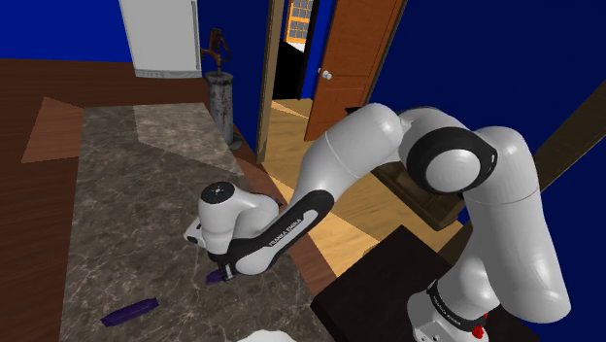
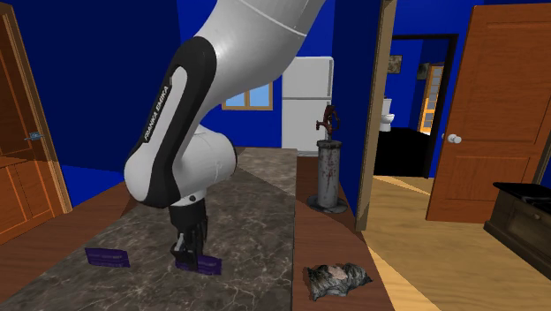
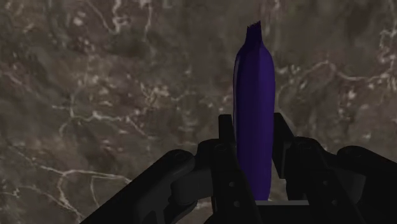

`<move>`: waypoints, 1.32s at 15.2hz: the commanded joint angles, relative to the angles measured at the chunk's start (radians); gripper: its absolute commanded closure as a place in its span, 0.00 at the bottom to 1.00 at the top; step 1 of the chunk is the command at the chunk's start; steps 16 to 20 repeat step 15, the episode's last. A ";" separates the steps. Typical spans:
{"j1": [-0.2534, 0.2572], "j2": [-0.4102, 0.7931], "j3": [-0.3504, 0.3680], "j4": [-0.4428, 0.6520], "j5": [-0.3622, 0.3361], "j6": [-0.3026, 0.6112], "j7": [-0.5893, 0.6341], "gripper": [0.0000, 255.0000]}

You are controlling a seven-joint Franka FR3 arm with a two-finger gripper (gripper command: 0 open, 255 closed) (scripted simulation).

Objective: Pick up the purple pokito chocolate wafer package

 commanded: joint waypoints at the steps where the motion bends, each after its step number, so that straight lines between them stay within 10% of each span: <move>1: -0.004 -0.019 0.005 -0.005 0.005 -0.014 -0.003 1.00; 20: -0.028 -0.149 0.038 -0.032 0.041 -0.116 -0.027 1.00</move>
